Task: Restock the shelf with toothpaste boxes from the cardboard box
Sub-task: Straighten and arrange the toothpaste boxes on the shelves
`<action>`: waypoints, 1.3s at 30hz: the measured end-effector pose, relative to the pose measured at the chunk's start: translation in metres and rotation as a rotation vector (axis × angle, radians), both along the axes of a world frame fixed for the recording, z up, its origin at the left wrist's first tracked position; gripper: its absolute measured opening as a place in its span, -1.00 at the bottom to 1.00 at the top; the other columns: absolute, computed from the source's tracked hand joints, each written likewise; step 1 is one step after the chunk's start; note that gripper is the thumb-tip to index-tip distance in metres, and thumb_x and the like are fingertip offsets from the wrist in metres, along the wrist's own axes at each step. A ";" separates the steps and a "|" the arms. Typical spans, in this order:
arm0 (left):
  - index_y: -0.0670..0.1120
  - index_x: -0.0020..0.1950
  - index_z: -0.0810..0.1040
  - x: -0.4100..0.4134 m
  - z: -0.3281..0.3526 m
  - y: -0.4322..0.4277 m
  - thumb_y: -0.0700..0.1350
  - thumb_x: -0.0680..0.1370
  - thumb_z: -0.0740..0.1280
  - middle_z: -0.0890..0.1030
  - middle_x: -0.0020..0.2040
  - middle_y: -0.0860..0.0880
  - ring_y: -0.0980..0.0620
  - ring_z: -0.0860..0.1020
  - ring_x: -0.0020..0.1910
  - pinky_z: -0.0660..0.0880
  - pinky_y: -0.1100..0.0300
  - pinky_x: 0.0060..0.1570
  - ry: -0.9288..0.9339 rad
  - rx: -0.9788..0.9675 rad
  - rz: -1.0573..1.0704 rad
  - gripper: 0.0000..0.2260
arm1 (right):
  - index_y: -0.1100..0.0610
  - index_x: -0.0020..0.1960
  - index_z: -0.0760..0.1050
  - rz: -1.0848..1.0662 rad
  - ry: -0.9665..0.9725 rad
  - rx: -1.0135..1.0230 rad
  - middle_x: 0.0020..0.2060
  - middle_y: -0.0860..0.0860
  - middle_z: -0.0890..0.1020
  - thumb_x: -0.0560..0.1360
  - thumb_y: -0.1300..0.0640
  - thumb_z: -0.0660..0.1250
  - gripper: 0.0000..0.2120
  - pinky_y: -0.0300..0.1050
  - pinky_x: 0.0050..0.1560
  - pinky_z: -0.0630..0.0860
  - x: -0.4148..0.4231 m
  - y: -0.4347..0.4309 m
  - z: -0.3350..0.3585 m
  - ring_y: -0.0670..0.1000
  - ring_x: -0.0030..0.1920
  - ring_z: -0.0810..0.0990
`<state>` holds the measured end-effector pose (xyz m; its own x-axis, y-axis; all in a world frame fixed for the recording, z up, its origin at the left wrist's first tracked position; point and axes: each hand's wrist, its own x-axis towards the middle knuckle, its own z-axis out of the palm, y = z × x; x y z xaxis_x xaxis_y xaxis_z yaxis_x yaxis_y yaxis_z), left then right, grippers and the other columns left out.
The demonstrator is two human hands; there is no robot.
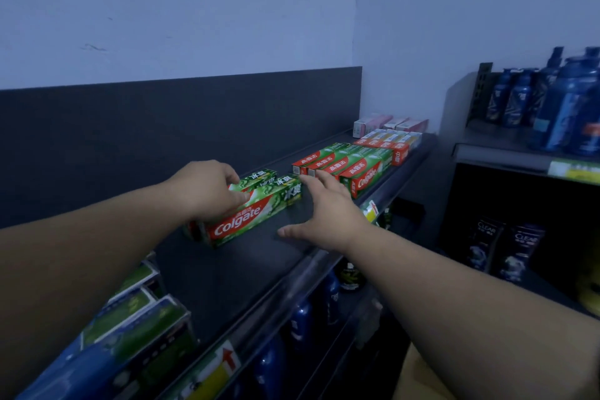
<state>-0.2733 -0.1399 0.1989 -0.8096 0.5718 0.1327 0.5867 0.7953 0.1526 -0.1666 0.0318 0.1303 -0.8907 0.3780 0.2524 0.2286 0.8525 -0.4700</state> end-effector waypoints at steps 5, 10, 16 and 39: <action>0.04 0.33 0.49 0.069 -0.017 0.048 0.16 0.51 0.34 0.51 0.32 -0.03 -0.05 0.47 0.27 0.39 0.17 0.19 0.028 0.072 -0.149 -0.57 | -0.10 0.56 0.08 -0.098 -0.021 0.031 0.56 -0.02 0.01 0.29 -0.29 0.50 -0.01 0.08 0.48 0.17 0.084 0.032 -0.010 0.13 0.53 0.04; 0.05 0.32 0.48 0.142 -0.067 0.096 0.16 0.51 0.34 0.47 0.28 -0.05 -0.07 0.49 0.19 0.42 0.13 0.14 -0.031 0.106 -0.323 -0.58 | -0.11 0.55 0.07 -0.239 -0.128 0.000 0.56 0.00 0.01 0.32 -0.30 0.48 -0.04 0.13 0.48 0.19 0.188 0.078 -0.039 0.16 0.54 0.03; 0.09 0.40 0.37 0.243 -0.158 0.151 0.16 0.53 0.30 0.37 0.35 0.02 0.02 0.43 0.26 0.38 0.14 0.19 -0.159 0.068 -0.468 -0.54 | -0.12 0.56 0.08 -0.441 -0.302 -0.061 0.54 -0.02 0.14 0.37 -0.30 0.43 -0.10 0.14 0.46 0.22 0.325 0.126 -0.100 0.14 0.52 0.08; 0.09 0.50 0.24 0.313 -0.371 0.255 0.02 0.53 0.36 0.39 0.41 0.00 -0.03 0.40 0.34 0.38 0.04 0.31 -0.695 -0.176 -0.544 -0.42 | -0.03 0.55 0.10 -0.776 -0.756 -0.449 0.42 0.03 0.32 0.43 0.03 0.47 -0.18 0.08 0.34 0.42 0.395 0.143 -0.315 0.10 0.37 0.37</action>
